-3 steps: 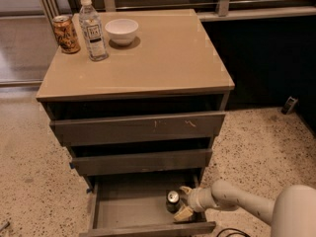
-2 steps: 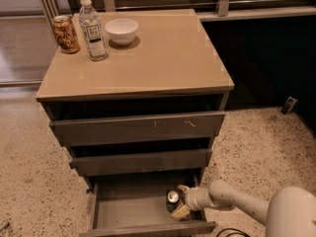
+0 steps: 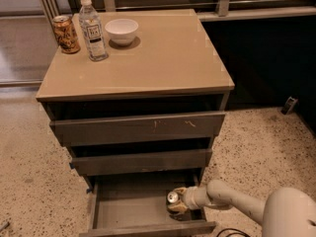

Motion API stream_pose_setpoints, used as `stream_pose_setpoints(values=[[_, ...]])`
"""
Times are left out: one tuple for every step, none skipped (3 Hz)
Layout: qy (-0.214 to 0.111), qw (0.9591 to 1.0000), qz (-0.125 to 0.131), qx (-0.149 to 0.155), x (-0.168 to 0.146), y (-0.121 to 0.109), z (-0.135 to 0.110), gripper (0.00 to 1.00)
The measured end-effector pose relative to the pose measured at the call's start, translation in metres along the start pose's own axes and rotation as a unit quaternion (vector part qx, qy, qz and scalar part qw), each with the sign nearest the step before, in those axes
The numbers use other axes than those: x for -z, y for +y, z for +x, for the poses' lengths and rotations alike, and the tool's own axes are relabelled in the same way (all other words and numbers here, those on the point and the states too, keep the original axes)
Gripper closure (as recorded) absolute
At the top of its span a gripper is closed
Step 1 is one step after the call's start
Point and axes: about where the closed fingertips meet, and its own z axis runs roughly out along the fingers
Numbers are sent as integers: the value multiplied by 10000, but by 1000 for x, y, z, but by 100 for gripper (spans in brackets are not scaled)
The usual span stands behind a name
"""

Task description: Pick green can from bottom drawer and place on counter

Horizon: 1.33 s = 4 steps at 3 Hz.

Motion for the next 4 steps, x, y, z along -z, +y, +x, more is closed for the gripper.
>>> stream_pose_setpoints(values=[[0,10000,0,0,0,0,0,70],[0,10000,0,0,0,0,0,94],[-68,9999,-113,36,17,7,-10,100],[-126,9996,-189,136,54,18,-41,100]])
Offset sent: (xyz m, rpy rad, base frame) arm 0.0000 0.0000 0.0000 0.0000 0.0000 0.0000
